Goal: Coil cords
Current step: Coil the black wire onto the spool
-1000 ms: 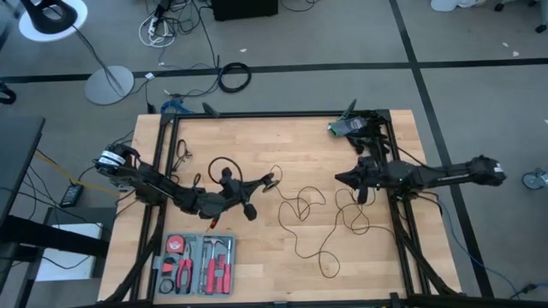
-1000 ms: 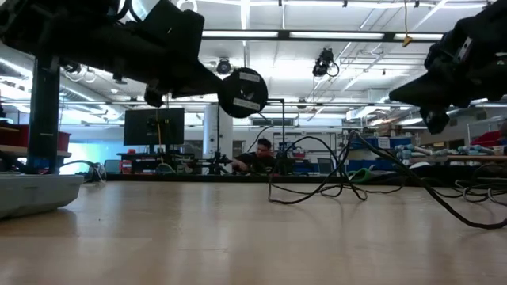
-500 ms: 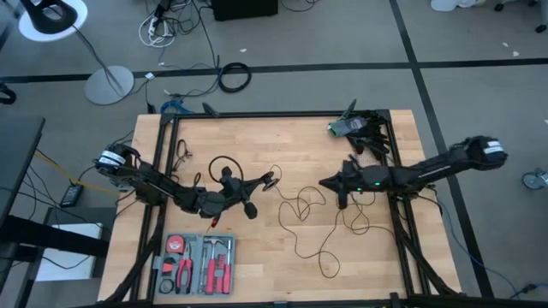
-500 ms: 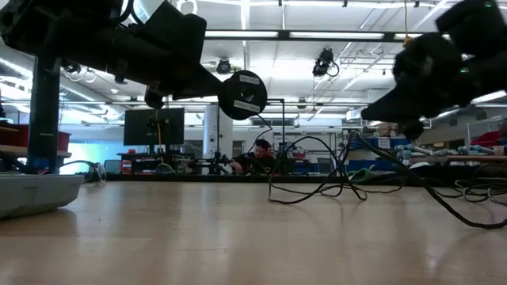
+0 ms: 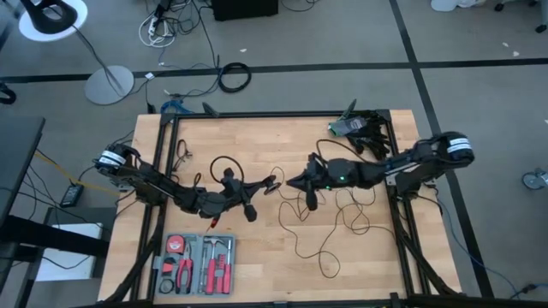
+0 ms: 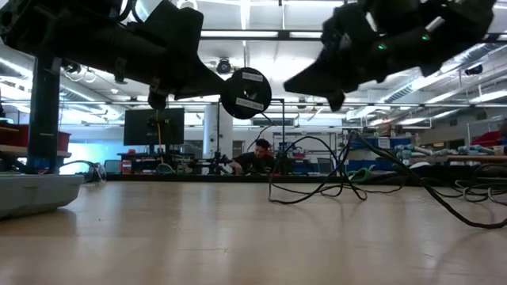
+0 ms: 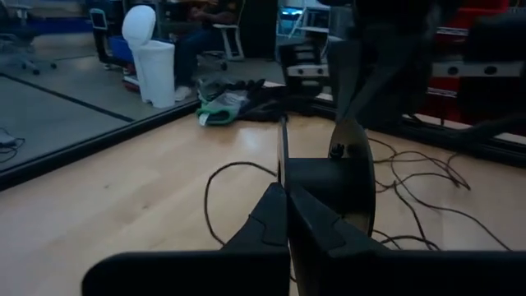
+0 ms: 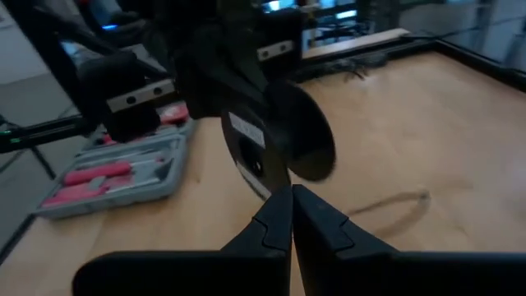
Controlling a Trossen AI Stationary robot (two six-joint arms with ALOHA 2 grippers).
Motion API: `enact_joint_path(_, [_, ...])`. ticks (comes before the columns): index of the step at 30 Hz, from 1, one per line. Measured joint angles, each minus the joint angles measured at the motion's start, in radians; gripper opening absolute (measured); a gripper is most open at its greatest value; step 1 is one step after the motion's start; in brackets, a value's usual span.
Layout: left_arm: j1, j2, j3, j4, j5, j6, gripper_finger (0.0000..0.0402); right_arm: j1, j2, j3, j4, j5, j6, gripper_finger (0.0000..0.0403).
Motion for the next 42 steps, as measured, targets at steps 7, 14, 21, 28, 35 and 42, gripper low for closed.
enact_joint_path(7, [0.000,0.000,0.000,-0.012,0.019,0.000,0.0000,-0.012,0.051,0.037,-0.001,-0.044,-0.036,0.0029])
enact_joint_path(14, [0.000,0.000,0.000,-0.015,0.053,0.000,0.0000,-0.011,0.045,0.037,0.028,-0.085,-0.094,0.0053])
enact_joint_path(21, [0.022,0.000,0.000,-0.038,0.130,-0.036,0.0000,0.001,0.045,0.037,0.029,-0.110,-0.114,0.0079])
enact_joint_path(28, [0.059,0.000,0.008,-0.051,0.224,-0.058,0.0000,0.009,0.045,0.037,0.021,-0.123,-0.114,0.0083])
enact_joint_path(35, [0.077,0.000,0.060,-0.102,0.252,-0.028,0.0000,0.010,0.045,0.037,-0.010,-0.108,-0.114,0.0083])
enact_joint_path(42, [0.081,0.000,0.075,-0.103,0.241,-0.020,0.0000,0.011,0.045,0.037,-0.010,-0.109,-0.124,0.0025])
